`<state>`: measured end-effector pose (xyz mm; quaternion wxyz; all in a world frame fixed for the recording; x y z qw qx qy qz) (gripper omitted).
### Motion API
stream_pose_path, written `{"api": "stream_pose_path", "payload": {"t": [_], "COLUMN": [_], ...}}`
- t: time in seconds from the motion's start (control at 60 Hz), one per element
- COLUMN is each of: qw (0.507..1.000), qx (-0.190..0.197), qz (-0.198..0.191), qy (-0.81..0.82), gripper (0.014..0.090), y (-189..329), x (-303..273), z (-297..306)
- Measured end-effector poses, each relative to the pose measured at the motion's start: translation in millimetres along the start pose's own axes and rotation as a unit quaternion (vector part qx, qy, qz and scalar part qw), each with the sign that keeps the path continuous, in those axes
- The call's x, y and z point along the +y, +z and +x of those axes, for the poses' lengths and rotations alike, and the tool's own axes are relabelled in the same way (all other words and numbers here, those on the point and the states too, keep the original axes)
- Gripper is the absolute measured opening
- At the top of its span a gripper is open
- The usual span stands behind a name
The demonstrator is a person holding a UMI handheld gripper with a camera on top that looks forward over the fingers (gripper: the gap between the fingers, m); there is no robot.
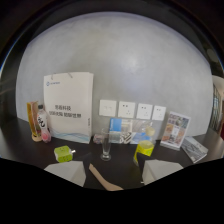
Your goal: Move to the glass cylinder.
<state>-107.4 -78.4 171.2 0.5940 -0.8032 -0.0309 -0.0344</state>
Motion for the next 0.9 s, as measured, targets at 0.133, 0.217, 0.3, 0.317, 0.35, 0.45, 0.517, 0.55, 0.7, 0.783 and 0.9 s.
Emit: {"api": "stream_pose_path", "payload": {"t": [0.133,0.217,0.3,0.317,0.35,0.45,0.517,0.55,0.7,0.783,0.9], "qw": [0.999,0.999,0.999,0.998,0.998,0.997,0.997,0.997,0.997,0.997,0.997], "qx": [-0.022,-0.026,-0.033,-0.034,-0.035,-0.042,-0.043,-0.044,-0.04,-0.034,-0.036], "qz": [-0.019,-0.024,-0.038,-0.041,-0.045,-0.055,-0.06,-0.061,-0.067,-0.068,-0.068], "qy": [0.014,0.018,0.019,0.02,0.021,0.023,0.023,0.024,0.025,0.024,0.028], "gripper": [0.0851,0.0857,0.0848,0.0852,0.0851,0.0854,0.0855,0.0855,0.0855,0.0855,0.0857], "y": [55,84,105,108,114,126,131,132,137,138,138], "x": [4,10,19,21,24,30,32,34,36,37,37], "z": [-11,-15,-20,-21,-22,-26,-30,-30,-29,-27,-27]}}
